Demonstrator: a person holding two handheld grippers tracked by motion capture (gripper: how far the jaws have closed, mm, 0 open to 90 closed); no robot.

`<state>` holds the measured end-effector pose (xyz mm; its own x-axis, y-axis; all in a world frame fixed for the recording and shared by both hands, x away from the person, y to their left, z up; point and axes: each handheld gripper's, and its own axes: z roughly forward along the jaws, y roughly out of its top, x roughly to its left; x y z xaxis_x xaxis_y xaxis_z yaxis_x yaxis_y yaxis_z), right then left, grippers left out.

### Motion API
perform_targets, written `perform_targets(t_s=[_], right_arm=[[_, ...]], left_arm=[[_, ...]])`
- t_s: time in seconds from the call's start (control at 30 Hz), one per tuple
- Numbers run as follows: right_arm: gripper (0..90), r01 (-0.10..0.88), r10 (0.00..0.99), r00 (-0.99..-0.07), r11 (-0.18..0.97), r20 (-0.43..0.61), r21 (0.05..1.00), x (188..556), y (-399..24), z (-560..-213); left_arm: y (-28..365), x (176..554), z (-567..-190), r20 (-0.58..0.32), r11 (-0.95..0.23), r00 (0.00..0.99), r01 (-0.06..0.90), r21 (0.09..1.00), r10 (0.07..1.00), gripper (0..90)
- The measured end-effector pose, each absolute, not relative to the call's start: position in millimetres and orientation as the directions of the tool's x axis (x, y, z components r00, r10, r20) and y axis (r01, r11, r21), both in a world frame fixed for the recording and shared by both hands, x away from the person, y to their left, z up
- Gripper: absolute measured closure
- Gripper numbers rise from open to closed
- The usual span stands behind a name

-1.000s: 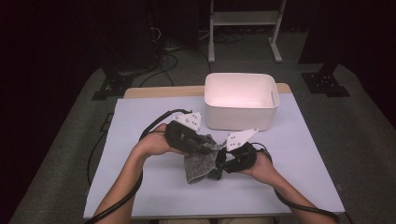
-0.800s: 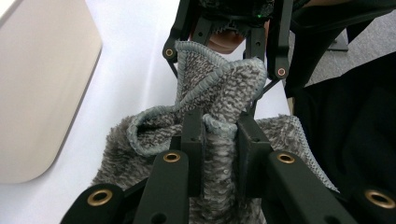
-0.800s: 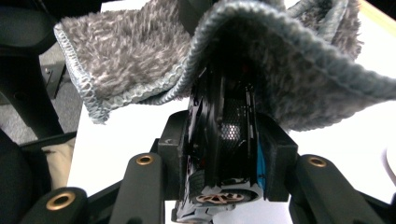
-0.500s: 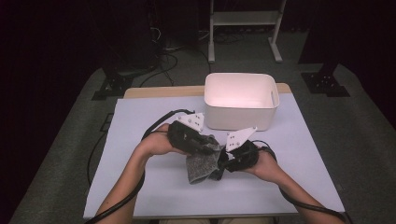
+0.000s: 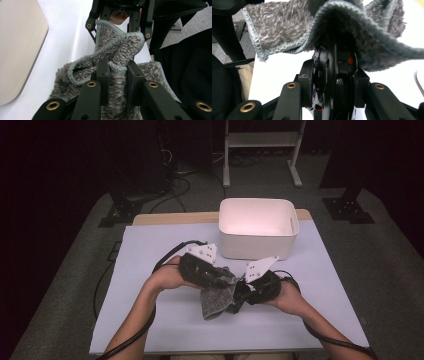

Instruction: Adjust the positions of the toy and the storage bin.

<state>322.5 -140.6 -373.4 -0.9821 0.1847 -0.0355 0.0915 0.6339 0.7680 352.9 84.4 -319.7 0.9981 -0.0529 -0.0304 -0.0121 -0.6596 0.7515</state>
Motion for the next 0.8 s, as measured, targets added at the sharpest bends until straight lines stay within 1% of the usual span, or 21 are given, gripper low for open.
perform_targets(t_s=[0.1,0.23,0.3,0.5,0.8], right_arm=[[60.9,0.098,0.188,-0.982,0.632,-0.03,0.769,324,-143,-374],[60.9,0.108,0.194,-0.981,0.622,-0.019,0.775,324,-147,-375],[60.9,0.113,0.197,-0.98,0.624,-0.016,0.773,324,-149,-375],[60.9,0.111,0.196,-0.98,0.636,-0.021,0.764,323,-154,-375],[60.8,0.135,0.212,-0.977,0.644,-0.006,0.753,323,-164,-376]], left_arm=[[88,354,-325,-0.043,-0.644,0.998,0.007,0.765,-0.041,75.9],[87,355,-336,-0.059,-0.677,0.998,0.018,0.736,-0.038,75.9],[85,355,-341,-0.077,-0.673,0.996,0.033,0.739,-0.037,75.9],[76,355,-353,-0.092,-0.674,0.994,0.032,0.738,-0.052,75.9],[65,357,-362,-0.094,-0.687,0.993,0.023,0.726,-0.066,75.9]])
